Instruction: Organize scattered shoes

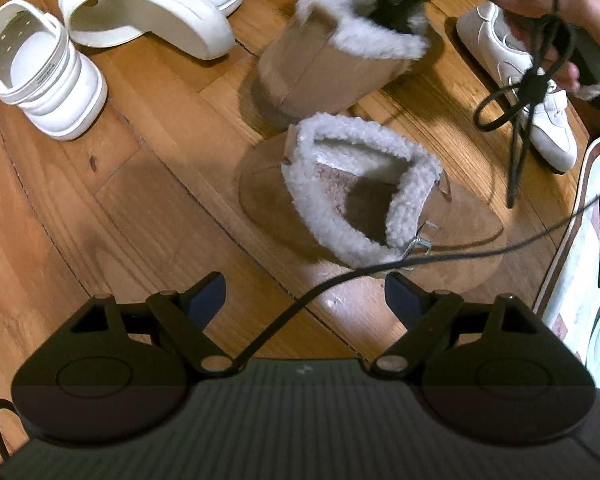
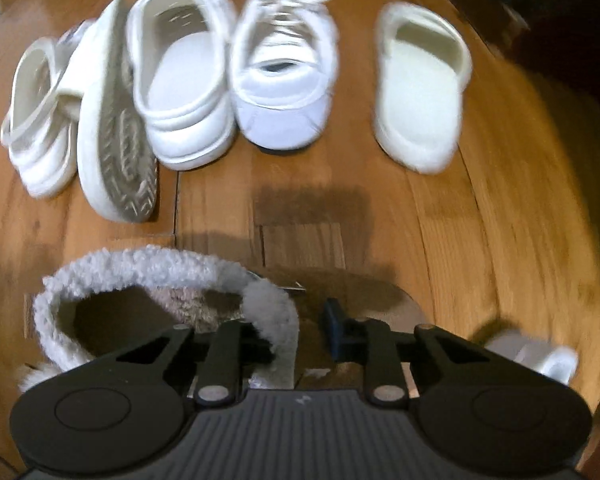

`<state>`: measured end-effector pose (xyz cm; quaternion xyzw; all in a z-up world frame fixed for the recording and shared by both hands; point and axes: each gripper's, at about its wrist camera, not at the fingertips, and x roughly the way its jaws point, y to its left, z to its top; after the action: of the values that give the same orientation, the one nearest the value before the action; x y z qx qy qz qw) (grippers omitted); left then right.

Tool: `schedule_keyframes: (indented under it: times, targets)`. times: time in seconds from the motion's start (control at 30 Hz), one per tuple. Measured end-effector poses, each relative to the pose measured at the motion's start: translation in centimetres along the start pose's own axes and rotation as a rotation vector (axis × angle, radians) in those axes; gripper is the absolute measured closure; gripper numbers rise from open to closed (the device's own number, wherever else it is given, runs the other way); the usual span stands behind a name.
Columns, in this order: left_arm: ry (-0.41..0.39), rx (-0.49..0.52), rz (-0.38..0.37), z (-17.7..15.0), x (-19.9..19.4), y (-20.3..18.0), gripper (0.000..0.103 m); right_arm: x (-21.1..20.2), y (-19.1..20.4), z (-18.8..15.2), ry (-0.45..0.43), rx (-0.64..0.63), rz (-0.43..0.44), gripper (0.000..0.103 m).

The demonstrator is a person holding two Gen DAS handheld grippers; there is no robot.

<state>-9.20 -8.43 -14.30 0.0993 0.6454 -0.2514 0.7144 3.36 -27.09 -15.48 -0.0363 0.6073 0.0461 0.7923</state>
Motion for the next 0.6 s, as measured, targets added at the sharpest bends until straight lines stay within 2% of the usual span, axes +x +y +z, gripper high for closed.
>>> schedule_keyframes:
  times: [0.1, 0.23, 0.33, 0.47, 0.53, 0.6]
  targets:
    - [-0.005, 0.001, 0.005, 0.2, -0.2, -0.1, 0.016, -0.8, -1.1, -1.1, 0.021, 0.099, 0.054, 0.081]
    - [-0.012, 0.010, 0.002, 0.0, -0.5, -0.2, 0.016, -1.8, -4.1, -4.3, 0.080, 0.296, 0.117, 0.081]
    - [-0.017, 0.017, -0.003, -0.1, -0.8, -0.3, 0.016, -1.5, -5.9, -6.0, 0.173, 0.444, 0.126, 0.080]
    - [-0.025, 0.029, -0.002, -0.4, -1.3, -0.3, 0.016, -1.6, -7.2, -7.1, 0.225, 0.559, 0.111, 0.079]
    - [-0.027, 0.029, 0.000, -0.7, -1.4, -0.1, 0.016, -1.5, -7.6, -8.2, 0.267, 0.677, 0.154, 0.079]
    - [-0.027, 0.017, -0.002, -0.8, -1.5, 0.1, 0.016, -1.2, -7.1, -9.4, 0.333, 0.743, 0.197, 0.069]
